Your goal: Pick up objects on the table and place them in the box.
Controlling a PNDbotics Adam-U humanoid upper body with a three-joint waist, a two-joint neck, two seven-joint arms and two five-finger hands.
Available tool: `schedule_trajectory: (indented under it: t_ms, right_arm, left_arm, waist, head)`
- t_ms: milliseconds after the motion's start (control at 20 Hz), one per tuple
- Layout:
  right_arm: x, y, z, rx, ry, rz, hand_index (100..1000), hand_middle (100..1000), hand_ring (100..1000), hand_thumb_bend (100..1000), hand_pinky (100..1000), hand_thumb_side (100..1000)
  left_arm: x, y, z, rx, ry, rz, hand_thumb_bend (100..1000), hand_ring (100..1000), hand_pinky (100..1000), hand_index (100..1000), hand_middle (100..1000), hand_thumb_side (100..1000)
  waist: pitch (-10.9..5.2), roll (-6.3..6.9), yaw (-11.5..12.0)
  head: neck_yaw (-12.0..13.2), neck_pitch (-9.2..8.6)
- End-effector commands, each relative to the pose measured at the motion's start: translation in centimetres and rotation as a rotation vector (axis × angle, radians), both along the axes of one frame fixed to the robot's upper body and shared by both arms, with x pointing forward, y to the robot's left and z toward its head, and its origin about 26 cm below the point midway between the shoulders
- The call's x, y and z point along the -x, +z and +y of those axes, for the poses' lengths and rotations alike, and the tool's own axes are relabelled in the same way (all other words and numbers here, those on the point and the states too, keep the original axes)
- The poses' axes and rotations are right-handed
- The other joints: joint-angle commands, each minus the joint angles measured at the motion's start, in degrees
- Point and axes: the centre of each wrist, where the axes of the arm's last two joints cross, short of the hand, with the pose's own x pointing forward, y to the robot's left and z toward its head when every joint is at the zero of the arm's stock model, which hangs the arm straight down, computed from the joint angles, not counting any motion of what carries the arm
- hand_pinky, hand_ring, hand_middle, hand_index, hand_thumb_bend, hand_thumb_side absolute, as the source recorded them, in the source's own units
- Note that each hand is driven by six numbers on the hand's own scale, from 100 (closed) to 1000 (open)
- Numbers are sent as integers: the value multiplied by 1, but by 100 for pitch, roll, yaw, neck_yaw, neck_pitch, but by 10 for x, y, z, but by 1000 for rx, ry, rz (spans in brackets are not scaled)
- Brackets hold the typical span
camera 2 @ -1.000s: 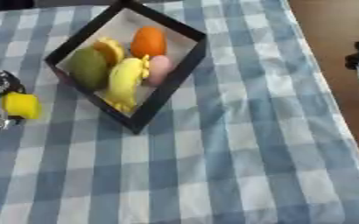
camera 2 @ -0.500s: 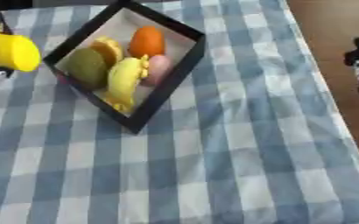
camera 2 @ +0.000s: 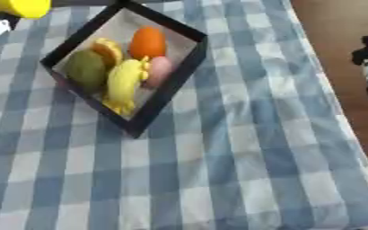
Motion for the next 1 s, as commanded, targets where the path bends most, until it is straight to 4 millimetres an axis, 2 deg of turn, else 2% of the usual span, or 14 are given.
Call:
schedule_trajectory:
  t_ms: [50,200,450,700,800,900,1000]
  right_arm:
    - [0,13,-2,26,10,-35,810,656,744,100,850,779]
    - [-6,22,4,17,54,-56,809,655,744,100,850,780]
    - [-8,27,6,8,69,-68,810,654,743,100,850,784]
    - [-9,28,6,3,70,-69,810,654,743,100,850,786]
    - [-9,28,6,2,68,-69,810,654,743,100,850,785]
    - [-9,28,6,1,64,-69,809,653,742,100,850,786]
    - [-9,28,6,-1,65,-68,809,653,742,100,850,786]
  left_arm:
    - [-2,8,-1,-1,-10,-19,100,593,698,626,506,139]
    - [-12,10,-15,31,-28,3,100,598,701,631,513,136]
    - [-36,12,-47,35,8,79,100,620,721,651,541,136]
    - [-61,1,-70,83,57,139,100,634,733,668,558,225]
    - [-71,-6,-77,107,65,143,100,641,736,679,568,298]
    - [-81,-13,-86,114,67,151,100,655,742,700,585,333]
    - [-90,-21,-91,104,72,152,100,653,742,684,577,317]
  waist:
    - [-212,-74,-36]
    - [-188,-71,-254]
    - [-118,-44,-345]
    - [-85,-42,-376]
    - [-78,-41,-382]
    - [-77,-40,-373]
    - [-77,-40,-374]
  head:
    - [52,-7]
    - [218,-7]
    - [273,-79]
    - [240,-107]
    - [203,-123]
    - [163,-134]
    - [143,-133]
